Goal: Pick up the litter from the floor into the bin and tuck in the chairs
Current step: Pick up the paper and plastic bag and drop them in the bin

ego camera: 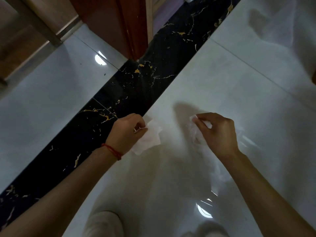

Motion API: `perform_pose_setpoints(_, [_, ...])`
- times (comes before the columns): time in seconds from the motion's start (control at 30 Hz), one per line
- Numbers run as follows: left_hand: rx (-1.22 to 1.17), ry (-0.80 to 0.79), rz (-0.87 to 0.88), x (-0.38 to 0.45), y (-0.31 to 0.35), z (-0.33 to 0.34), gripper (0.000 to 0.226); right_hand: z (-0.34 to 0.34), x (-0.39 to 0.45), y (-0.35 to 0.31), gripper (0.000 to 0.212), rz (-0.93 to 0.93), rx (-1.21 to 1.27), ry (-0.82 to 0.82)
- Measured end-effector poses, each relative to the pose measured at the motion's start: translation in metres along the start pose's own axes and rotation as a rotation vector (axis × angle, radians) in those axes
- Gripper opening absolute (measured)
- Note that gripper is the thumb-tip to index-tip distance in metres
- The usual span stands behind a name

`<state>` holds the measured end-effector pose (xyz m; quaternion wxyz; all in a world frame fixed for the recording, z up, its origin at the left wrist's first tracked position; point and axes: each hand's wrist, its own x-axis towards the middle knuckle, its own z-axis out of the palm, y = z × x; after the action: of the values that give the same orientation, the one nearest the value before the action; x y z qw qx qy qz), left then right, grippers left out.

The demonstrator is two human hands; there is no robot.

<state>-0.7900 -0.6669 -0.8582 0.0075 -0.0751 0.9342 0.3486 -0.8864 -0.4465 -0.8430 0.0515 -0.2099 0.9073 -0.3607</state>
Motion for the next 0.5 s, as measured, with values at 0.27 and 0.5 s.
perform_pose_setpoints(0.27, [0.033, -0.01, 0.057, 0.006, 0.059, -0.059, 0.015, -0.046, -0.002, -0.041, 0.009, 0.027, -0.019, 0.02])
perform_pose_setpoints(0.5, [0.094, -0.035, 0.06, -0.004, 0.121, -0.134, 0.014, -0.117, -0.009, -0.096, 0.008, 0.04, -0.04, 0.011])
